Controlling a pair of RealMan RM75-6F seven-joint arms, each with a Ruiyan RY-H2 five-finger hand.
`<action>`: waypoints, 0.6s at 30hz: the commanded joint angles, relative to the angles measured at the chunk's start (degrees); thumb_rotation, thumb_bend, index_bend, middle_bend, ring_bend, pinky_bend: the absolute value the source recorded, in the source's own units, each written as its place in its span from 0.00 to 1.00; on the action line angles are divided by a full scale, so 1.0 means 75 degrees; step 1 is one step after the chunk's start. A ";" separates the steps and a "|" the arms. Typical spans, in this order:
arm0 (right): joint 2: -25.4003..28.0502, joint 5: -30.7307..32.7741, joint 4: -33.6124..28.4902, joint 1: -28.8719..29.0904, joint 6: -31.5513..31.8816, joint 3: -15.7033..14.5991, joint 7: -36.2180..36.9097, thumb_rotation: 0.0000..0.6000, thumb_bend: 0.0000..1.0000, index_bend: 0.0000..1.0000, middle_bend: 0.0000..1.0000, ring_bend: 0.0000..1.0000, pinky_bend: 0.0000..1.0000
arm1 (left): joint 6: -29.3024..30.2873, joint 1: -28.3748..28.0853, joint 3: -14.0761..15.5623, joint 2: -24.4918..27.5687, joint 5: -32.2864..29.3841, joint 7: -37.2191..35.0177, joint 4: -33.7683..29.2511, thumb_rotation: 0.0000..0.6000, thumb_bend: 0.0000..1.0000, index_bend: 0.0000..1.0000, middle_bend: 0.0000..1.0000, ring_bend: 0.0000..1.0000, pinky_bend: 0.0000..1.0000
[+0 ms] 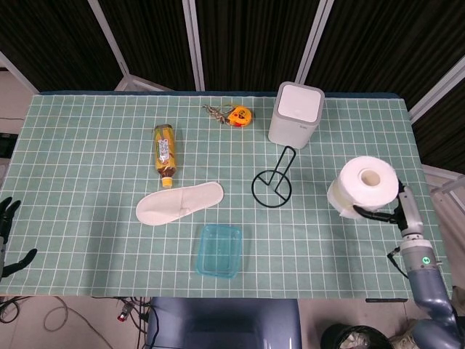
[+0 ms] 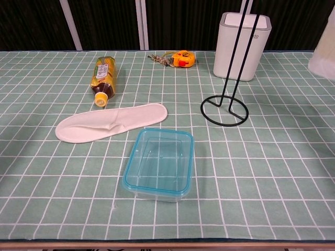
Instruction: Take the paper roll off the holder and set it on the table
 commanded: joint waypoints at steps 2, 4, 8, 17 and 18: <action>-0.0802 -0.0826 0.0651 -0.0257 0.0294 -0.0817 0.0601 1.00 0.07 0.41 0.34 0.27 0.05 | 0.0022 0.0008 -0.0005 0.0010 0.0006 -0.0028 -0.0002 1.00 0.18 0.04 0.00 0.00 0.02; -0.1067 -0.1050 0.0906 -0.0291 0.0407 -0.1047 0.0717 1.00 0.07 0.41 0.33 0.25 0.04 | 0.0037 0.0017 -0.0018 0.0018 -0.0012 -0.0049 0.0003 1.00 0.18 0.04 0.00 0.00 0.02; -0.1689 -0.1452 0.1522 -0.0257 0.0676 -0.1409 0.0967 1.00 0.07 0.41 0.32 0.23 0.04 | 0.0019 0.0014 -0.0027 0.0032 -0.0037 -0.0084 0.0011 1.00 0.18 0.04 0.00 0.00 0.02; -0.2613 -0.1702 0.2137 0.0060 0.1007 -0.1626 0.0603 1.00 0.07 0.37 0.29 0.19 0.01 | -0.0006 0.0001 -0.0015 0.0014 -0.0020 -0.0034 0.0016 1.00 0.18 0.04 0.00 0.00 0.02; -0.2687 -0.1653 0.2178 0.0106 0.0978 -0.1617 0.0563 1.00 0.07 0.35 0.28 0.18 0.01 | -0.0001 0.0002 -0.0017 0.0013 -0.0019 -0.0033 0.0014 1.00 0.18 0.04 0.00 0.00 0.02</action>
